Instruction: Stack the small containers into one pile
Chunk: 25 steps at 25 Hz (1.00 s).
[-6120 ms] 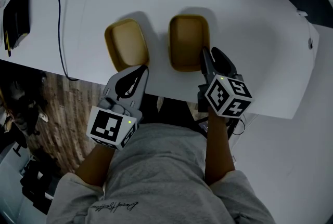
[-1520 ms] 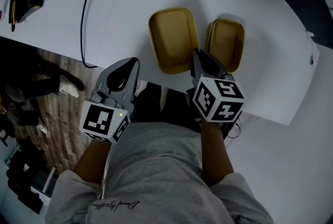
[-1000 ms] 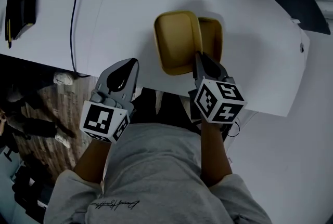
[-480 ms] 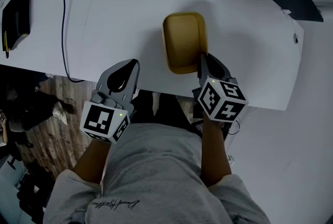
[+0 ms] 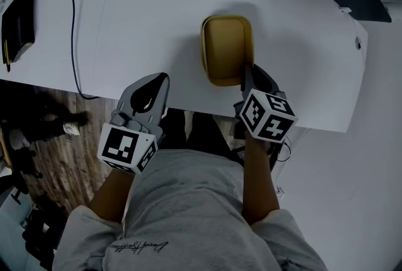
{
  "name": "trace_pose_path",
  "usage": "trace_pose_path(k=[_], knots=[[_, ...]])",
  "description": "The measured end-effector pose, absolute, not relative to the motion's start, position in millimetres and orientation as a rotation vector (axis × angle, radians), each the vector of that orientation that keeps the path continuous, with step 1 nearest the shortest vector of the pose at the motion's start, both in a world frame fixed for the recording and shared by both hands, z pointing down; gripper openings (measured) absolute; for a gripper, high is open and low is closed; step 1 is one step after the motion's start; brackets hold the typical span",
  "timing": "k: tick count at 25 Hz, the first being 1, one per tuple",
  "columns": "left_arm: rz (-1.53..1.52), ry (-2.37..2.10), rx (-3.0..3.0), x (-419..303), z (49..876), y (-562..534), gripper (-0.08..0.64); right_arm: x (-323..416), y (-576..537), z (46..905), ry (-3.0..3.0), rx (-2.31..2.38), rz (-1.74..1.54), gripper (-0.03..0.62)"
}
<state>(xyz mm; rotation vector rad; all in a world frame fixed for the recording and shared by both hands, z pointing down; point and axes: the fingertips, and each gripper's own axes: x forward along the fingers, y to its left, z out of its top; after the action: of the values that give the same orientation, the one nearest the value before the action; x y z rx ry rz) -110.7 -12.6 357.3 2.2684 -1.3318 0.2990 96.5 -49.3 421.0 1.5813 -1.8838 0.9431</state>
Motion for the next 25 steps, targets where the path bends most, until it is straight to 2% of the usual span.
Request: trace_pose_path(k=[13, 16, 17, 25], knots=[[0.325, -1.349, 2.226, -124, 369, -8, 0.002, 90, -57, 439, -1.851, 1.579, 0.952, 0.036], [0.327, -1.342, 2.228, -124, 370, -8, 0.002, 88, -57, 439, -1.856, 1.584, 0.949, 0.149], [0.327, -1.338, 2.228, -124, 370, -8, 0.002, 88, -57, 439, -1.859, 1.589, 0.947, 0.163], [0.333, -1.329, 2.223, -122, 374, -8, 0.002, 84, -57, 442, -1.878, 1.568, 0.961, 0.172]])
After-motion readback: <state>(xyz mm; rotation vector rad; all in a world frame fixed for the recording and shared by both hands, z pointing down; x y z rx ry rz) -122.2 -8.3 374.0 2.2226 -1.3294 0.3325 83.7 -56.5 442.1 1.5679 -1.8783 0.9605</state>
